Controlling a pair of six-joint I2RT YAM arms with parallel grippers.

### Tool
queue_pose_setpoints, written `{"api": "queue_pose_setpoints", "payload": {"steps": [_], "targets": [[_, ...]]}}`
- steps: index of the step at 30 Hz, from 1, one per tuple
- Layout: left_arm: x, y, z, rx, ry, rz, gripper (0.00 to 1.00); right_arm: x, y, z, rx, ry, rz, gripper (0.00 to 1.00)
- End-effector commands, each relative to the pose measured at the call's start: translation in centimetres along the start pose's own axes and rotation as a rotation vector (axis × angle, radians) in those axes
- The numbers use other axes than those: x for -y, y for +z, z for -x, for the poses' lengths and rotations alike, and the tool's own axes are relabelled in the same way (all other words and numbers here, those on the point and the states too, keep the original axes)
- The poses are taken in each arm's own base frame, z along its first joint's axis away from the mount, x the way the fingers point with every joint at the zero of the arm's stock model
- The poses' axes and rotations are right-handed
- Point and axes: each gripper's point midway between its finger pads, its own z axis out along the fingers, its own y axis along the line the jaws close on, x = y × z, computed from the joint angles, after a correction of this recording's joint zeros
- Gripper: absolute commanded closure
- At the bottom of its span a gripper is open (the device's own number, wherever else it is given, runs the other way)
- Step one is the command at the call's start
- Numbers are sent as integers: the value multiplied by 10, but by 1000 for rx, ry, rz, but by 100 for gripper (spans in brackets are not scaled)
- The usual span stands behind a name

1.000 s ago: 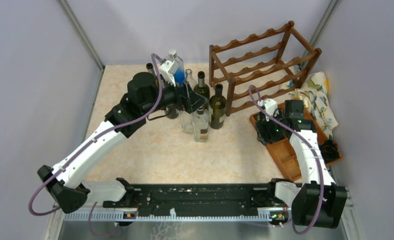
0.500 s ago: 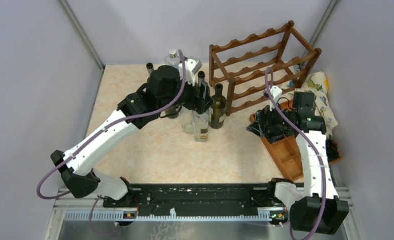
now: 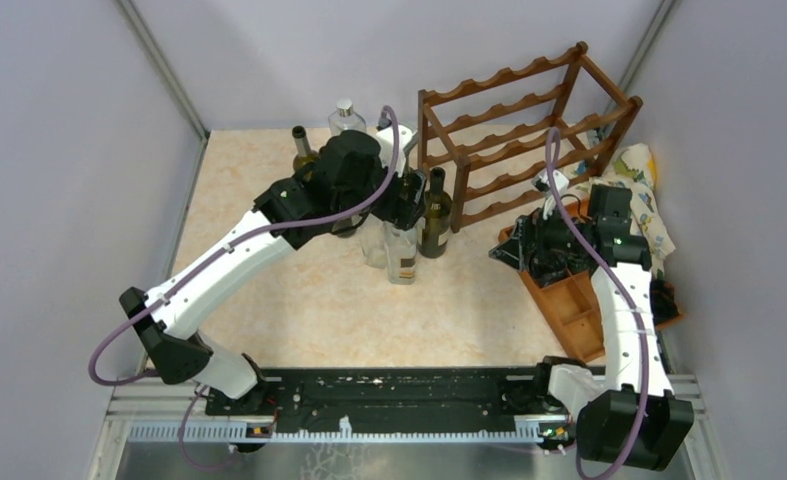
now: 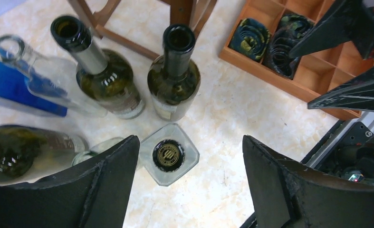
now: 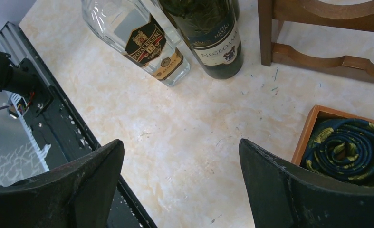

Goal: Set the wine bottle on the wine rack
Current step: Pick up the wine bottle from the center of the board.

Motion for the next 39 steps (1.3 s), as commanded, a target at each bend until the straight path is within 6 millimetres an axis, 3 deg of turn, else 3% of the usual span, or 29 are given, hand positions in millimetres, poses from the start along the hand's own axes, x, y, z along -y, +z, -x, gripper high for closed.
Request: {"api": "queue_pose_setpoints", "payload": {"steps": [1, 11, 31, 36, 39], "targets": [[20, 3, 37, 130, 84, -101, 13, -2, -4, 13, 57, -32, 7, 11], [8, 48, 49, 153, 82, -178, 16, -1, -7, 15, 75, -27, -6, 11], [8, 106, 25, 91, 104, -201, 32, 5, -8, 12, 85, -11, -24, 11], [10, 112, 26, 91, 105, -211, 41, 7, -9, 11, 80, -13, -37, 11], [12, 113, 26, 91, 107, -222, 61, 9, -10, 12, 79, -5, -47, 11]]}}
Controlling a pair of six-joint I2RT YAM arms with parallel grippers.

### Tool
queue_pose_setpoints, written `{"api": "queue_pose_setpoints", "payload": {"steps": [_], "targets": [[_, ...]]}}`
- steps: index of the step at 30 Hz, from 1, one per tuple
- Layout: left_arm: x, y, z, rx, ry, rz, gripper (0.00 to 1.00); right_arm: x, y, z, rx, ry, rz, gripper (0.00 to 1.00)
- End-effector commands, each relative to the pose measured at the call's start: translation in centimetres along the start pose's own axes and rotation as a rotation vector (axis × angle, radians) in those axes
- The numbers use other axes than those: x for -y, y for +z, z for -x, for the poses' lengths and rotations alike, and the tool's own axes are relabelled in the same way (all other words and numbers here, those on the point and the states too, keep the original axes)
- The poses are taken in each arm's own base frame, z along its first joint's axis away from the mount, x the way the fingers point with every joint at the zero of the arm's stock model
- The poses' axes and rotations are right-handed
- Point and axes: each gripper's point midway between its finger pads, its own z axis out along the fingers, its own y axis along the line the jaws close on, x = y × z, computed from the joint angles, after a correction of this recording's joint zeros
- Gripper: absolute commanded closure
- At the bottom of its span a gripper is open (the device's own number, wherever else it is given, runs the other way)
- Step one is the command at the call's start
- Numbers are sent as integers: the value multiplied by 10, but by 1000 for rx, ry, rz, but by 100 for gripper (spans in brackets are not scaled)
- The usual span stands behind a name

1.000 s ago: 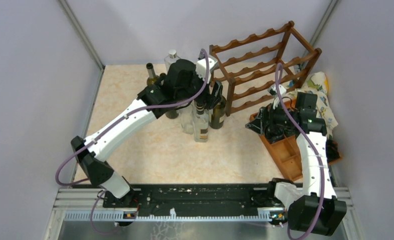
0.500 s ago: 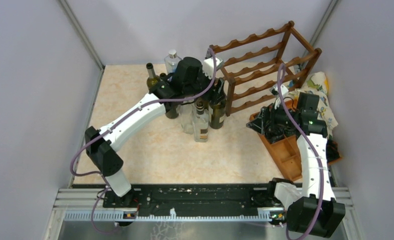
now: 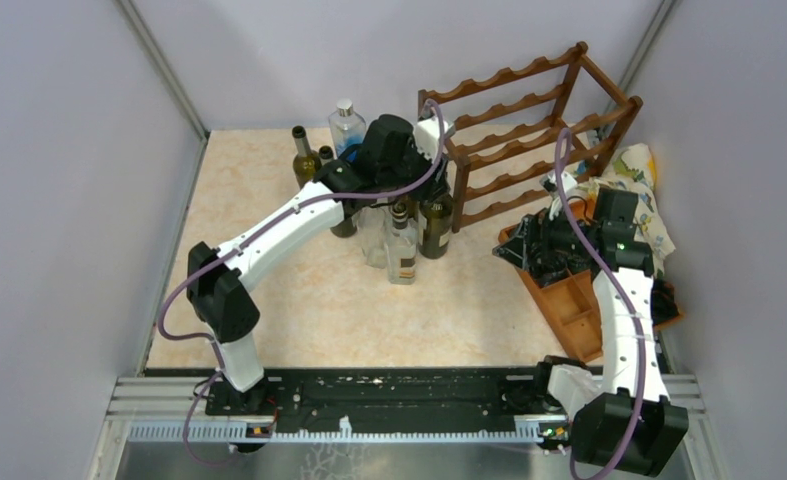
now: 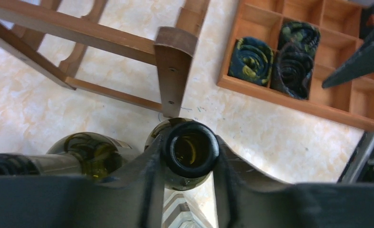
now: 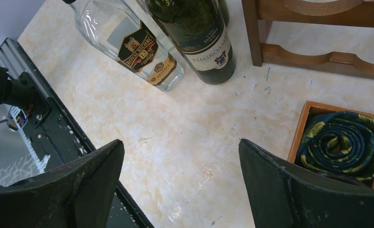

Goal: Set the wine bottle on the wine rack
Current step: Pick up the wine bottle from the center of the board.

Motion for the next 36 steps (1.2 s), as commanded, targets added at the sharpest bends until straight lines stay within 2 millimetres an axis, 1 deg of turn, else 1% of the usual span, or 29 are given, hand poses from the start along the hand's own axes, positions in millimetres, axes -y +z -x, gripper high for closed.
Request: {"api": "queue_pose_setpoints", "payload": {"steps": [1, 2, 3, 6, 7, 10, 13, 18, 19, 20, 23, 24, 26, 29, 32, 36], "targets": [[8, -1, 24, 67, 27, -36, 72, 3, -5, 12, 38, -37, -20, 11], [8, -1, 25, 69, 28, -35, 81, 4, -6, 13, 38, -35, -29, 11], [9, -2, 25, 70, 29, -39, 86, 6, -7, 14, 37, -33, -40, 11], [14, -7, 30, 84, 44, -63, 97, 12, -12, 20, 37, -39, -71, 11], [15, -10, 32, 90, 57, -70, 99, 14, -15, 23, 37, -44, -86, 11], [23, -17, 40, 117, 73, -111, 100, 24, -22, 32, 36, -54, -144, 10], [35, -27, 49, 152, 88, -166, 100, 40, -34, 45, 35, -56, -230, 10], [58, -46, 61, 194, 131, -237, 100, 66, -61, 77, 63, -25, -348, 9], [62, -50, 63, 205, 137, -250, 100, 70, -68, 86, 73, -24, -369, 10], [67, -54, 65, 220, 143, -261, 100, 74, -72, 90, 75, -10, -385, 9], [75, -67, 74, 274, 158, -281, 100, 86, -78, 99, 75, 16, -414, 10], [77, -73, 79, 296, 162, -284, 100, 89, -78, 100, 74, 27, -421, 10], [81, -78, 84, 324, 171, -295, 100, 96, -77, 102, 74, 59, -429, 10], [89, -85, 91, 356, 197, -311, 100, 103, -73, 98, 72, 115, -427, 10], [94, -86, 94, 374, 238, -320, 100, 113, -71, 89, 68, 169, -433, 10], [101, -82, 95, 393, 319, -324, 100, 121, -68, 77, 64, 228, -428, 11]]}}
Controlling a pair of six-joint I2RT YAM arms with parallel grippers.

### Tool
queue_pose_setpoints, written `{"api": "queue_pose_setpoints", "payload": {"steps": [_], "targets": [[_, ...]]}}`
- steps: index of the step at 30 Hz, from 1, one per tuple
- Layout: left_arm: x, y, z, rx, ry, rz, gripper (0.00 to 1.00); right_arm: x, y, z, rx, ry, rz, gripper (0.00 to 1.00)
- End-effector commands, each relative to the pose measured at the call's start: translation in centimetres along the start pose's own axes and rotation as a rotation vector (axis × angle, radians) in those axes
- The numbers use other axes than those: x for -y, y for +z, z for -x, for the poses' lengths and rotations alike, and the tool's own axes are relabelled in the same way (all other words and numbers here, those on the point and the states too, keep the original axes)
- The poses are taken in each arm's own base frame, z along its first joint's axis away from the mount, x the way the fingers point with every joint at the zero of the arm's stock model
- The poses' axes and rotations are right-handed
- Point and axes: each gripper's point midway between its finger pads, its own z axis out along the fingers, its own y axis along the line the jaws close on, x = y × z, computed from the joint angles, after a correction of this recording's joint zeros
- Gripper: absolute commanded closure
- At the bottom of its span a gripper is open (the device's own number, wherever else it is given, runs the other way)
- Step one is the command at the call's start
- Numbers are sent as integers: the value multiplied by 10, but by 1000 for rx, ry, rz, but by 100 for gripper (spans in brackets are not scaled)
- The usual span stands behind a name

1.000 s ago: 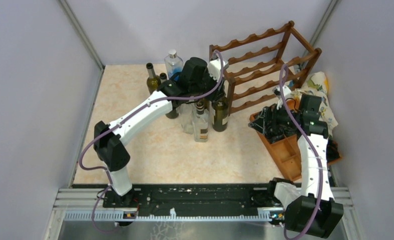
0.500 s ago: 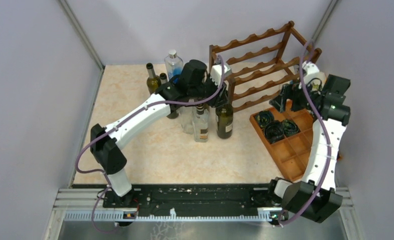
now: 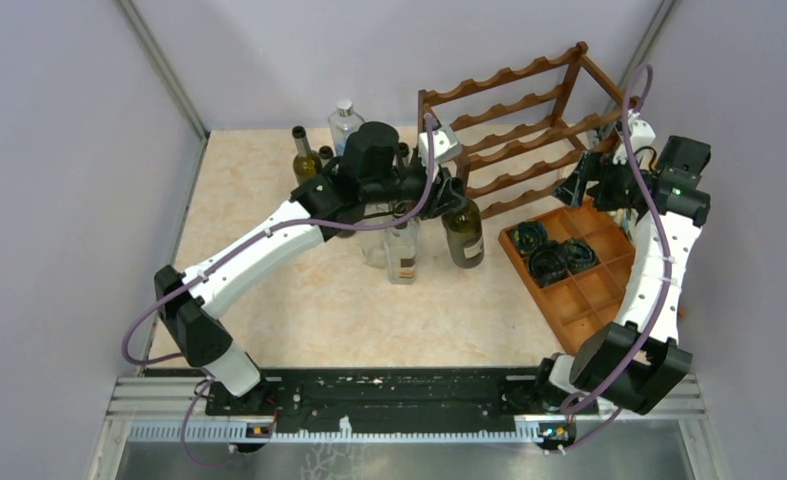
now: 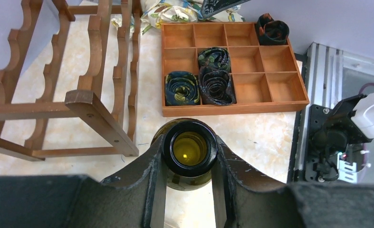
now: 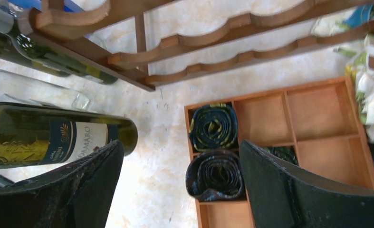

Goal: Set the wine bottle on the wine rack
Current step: Pick up the wine bottle from the center of the board.

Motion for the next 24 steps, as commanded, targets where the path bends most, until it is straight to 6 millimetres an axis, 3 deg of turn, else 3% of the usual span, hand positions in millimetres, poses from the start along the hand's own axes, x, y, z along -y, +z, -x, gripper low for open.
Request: {"api": "queue_pose_setpoints", "payload": {"steps": [1, 11, 18, 24], "targets": [[16, -8, 60, 193, 185, -41, 100, 9, 1, -4, 11, 66, -11, 11], [35, 25, 75, 220, 418, -30, 100, 12, 10, -20, -11, 96, 17, 12], [37, 56, 64, 167, 565, 62, 100, 10, 13, -26, -12, 103, 34, 12], [33, 71, 62, 145, 681, 119, 100, 10, 17, -32, -18, 120, 49, 12]]}}
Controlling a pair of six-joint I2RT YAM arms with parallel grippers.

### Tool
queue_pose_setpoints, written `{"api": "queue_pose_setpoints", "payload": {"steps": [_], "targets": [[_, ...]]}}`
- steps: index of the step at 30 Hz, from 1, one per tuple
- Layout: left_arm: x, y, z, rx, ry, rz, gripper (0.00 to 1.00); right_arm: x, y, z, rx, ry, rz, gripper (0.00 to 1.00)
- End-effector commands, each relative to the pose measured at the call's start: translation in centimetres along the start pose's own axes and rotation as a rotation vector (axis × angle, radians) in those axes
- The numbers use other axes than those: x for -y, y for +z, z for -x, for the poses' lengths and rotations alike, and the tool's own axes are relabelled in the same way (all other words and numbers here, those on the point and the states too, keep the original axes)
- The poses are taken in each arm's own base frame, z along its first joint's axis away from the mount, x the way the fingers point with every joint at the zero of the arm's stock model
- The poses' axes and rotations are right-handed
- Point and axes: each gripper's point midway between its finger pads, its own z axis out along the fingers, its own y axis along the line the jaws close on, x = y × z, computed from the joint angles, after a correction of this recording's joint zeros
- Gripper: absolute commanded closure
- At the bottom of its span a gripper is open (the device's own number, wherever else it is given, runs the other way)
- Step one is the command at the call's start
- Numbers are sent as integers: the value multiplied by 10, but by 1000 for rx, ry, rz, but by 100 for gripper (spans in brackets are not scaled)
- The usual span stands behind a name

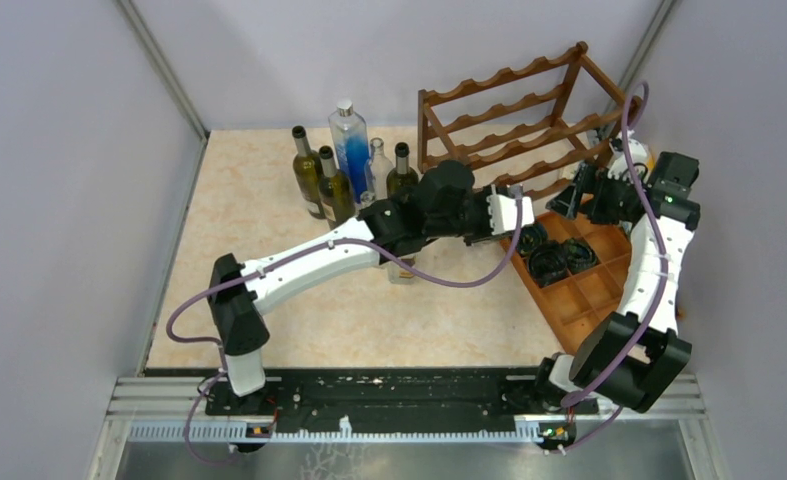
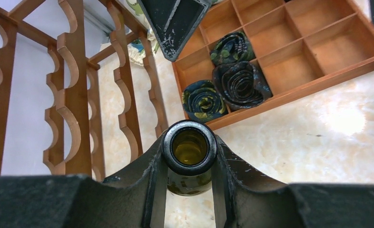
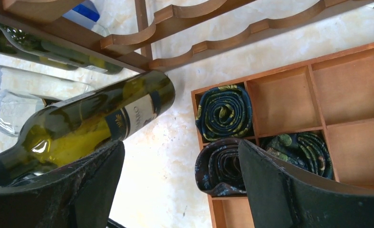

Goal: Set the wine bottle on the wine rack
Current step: Pick up the wine bottle from the center of the board, then place the wine bottle in the wine rack.

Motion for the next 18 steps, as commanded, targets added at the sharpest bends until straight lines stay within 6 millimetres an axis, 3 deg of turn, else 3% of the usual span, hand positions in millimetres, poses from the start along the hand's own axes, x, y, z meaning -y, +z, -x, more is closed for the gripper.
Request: {"api": "queue_pose_setpoints", "payload": {"steps": [1, 11, 18], "targets": [[-50, -11, 68, 164, 185, 189, 100, -3, 1, 7, 39, -20, 24, 13], [-46, 10, 62, 169, 274, 194, 100, -2, 3, 3, 39, -4, 28, 13], [-36, 23, 44, 109, 396, 223, 100, 1, 5, 2, 34, -7, 24, 13]]}}
